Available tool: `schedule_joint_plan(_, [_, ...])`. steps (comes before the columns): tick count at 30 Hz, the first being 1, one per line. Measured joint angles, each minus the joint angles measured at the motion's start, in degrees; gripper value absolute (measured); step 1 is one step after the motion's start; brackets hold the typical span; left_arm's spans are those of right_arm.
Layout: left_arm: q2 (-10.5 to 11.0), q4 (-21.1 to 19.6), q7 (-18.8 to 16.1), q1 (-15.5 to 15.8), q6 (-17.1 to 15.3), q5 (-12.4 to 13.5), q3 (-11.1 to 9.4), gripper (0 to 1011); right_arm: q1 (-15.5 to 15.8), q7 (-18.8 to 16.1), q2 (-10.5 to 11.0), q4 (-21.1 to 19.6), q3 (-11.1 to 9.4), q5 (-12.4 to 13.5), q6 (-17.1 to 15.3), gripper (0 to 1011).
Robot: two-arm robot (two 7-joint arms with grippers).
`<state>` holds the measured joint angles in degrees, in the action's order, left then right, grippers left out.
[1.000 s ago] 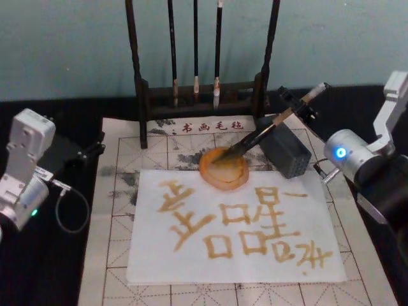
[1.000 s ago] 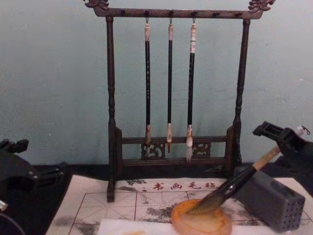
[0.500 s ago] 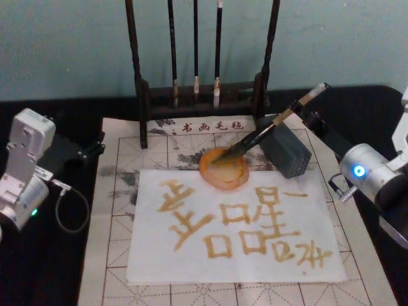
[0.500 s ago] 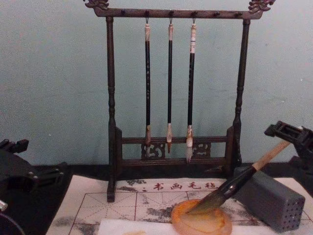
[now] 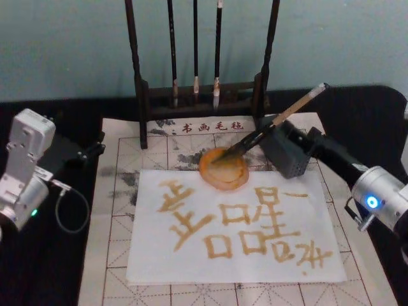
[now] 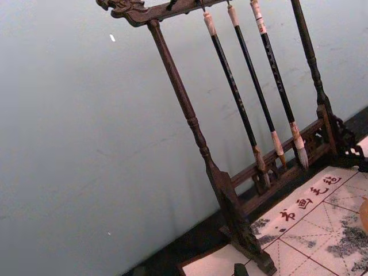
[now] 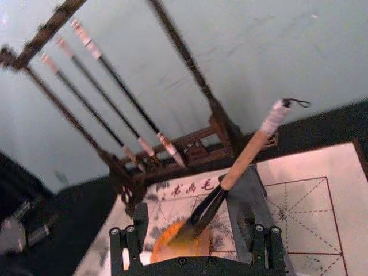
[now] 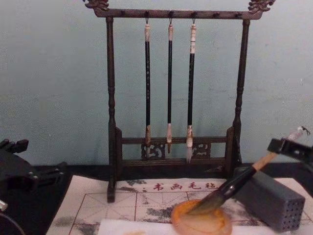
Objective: Pick up the brush from the inkstone, write on the paper, then place the brush back to its original position.
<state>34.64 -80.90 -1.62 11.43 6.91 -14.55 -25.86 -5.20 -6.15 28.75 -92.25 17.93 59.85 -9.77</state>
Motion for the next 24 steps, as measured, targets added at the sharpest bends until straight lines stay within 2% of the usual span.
schedule_joint_plan(8, [0.0, 0.0, 0.0, 0.0, 0.0, 0.0, 0.0, 1001, 0.94, -1.61, 3.45, -1.41, 3.35, -11.04, 3.49, 1003])
schedule_joint_plan(13, [0.0, 0.0, 0.0, 0.0, 0.0, 0.0, 0.0, 1001, 1.28, -1.2, 4.07, -1.18, 4.56, -16.88, 5.98, 1003])
schedule_joint_plan(14, [0.0, 0.0, 0.0, 0.0, 0.0, 0.0, 0.0, 1001, 1.39, -0.87, 4.08, -0.96, 4.93, -18.67, 6.87, 1003])
schedule_joint_plan(21, [0.0, 0.0, 0.0, 0.0, 0.0, 0.0, 0.0, 1001, 2.21, 0.32, 3.97, -0.11, 6.02, -25.43, 10.51, 1002])
schedule_joint_plan(24, [0.0, 0.0, 0.0, 0.0, 0.0, 0.0, 0.0, 1001, 2.53, 0.52, 3.94, 0.05, 6.22, -27.0, 11.31, 1003])
